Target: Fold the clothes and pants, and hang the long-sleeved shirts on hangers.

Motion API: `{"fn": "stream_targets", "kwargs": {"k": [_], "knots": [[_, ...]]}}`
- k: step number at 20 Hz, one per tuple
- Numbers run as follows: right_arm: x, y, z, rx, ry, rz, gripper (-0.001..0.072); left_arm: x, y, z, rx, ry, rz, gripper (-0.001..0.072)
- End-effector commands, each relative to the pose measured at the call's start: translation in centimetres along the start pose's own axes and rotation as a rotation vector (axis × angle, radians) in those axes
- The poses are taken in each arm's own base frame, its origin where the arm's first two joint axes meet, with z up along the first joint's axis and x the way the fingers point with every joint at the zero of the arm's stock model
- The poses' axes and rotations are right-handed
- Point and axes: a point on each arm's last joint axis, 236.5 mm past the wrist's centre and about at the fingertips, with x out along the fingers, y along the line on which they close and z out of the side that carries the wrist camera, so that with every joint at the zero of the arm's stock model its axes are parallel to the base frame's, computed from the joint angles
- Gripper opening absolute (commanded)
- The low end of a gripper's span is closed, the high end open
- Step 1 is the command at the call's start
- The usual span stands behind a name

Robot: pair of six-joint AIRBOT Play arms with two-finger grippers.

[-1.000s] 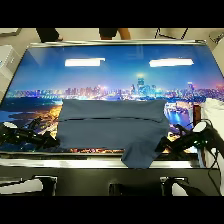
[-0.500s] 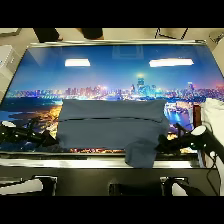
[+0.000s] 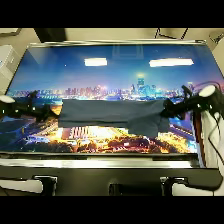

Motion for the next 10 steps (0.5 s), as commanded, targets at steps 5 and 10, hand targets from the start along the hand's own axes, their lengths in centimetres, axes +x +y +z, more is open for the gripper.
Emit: {"fn": "stream_targets", "kwargs": {"k": [5,10], "knots": [[5.1,1.4,9.2,0.059,-0.018,0.068,0.0042,1.4,-0.9,9.8,-0.041,-0.043,-0.022,0.0022],[6.7,2.6,10.2,0.103,-0.026,0.159,0.0042,3.6,0.0,10.5,-0.078,-0.021,-0.060,0.0022]]}}
